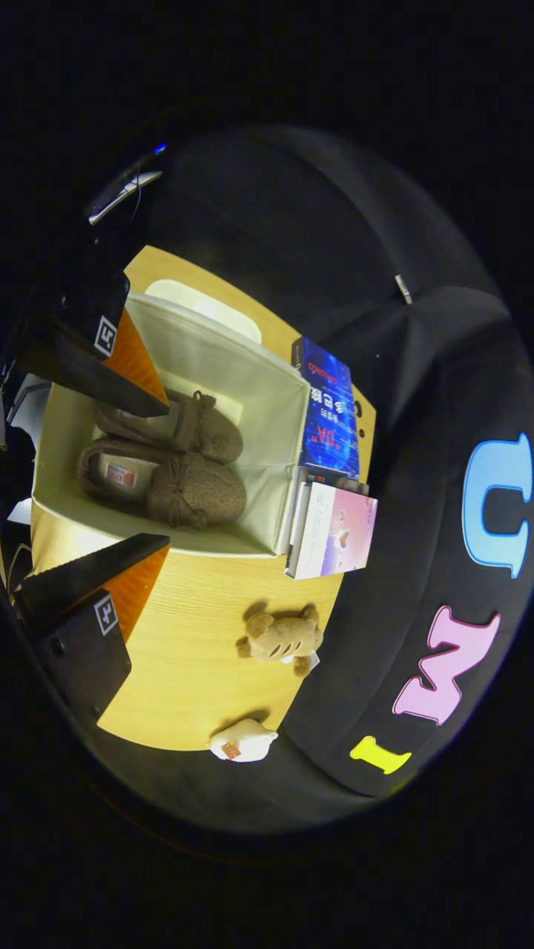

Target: Open the storage box then place both shoes into the box .Put the left shoe in first, then the right shoe, with the right side of both shoes facing outward in a uniform manner.

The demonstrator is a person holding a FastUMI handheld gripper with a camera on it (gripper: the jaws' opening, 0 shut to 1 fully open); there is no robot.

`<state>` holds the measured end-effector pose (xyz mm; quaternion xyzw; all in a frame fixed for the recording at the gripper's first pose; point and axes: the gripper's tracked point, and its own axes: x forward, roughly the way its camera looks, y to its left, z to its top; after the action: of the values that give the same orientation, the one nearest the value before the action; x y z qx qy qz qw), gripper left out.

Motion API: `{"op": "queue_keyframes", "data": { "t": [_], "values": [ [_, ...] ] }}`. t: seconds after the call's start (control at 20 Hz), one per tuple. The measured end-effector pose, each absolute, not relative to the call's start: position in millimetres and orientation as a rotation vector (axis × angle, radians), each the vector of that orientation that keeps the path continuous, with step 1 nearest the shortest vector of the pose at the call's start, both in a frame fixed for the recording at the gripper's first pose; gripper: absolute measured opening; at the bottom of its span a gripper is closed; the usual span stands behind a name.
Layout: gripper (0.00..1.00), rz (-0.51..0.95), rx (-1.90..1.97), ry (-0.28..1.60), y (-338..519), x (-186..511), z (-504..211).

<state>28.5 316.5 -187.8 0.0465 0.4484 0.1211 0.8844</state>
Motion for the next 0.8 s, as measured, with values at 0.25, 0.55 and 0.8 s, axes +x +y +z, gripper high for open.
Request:
{"op": "queue_keyframes", "data": {
  "t": [0.25, 0.55, 0.8],
  "values": [
    [0.99, 0.255, 0.214, 0.775, 255, 27, -162],
    [1.00, 0.163, 0.227, 0.586, 148, 22, -143],
    [1.00, 0.040, 0.156, 0.413, 55, 25, -116]
  ]
}}
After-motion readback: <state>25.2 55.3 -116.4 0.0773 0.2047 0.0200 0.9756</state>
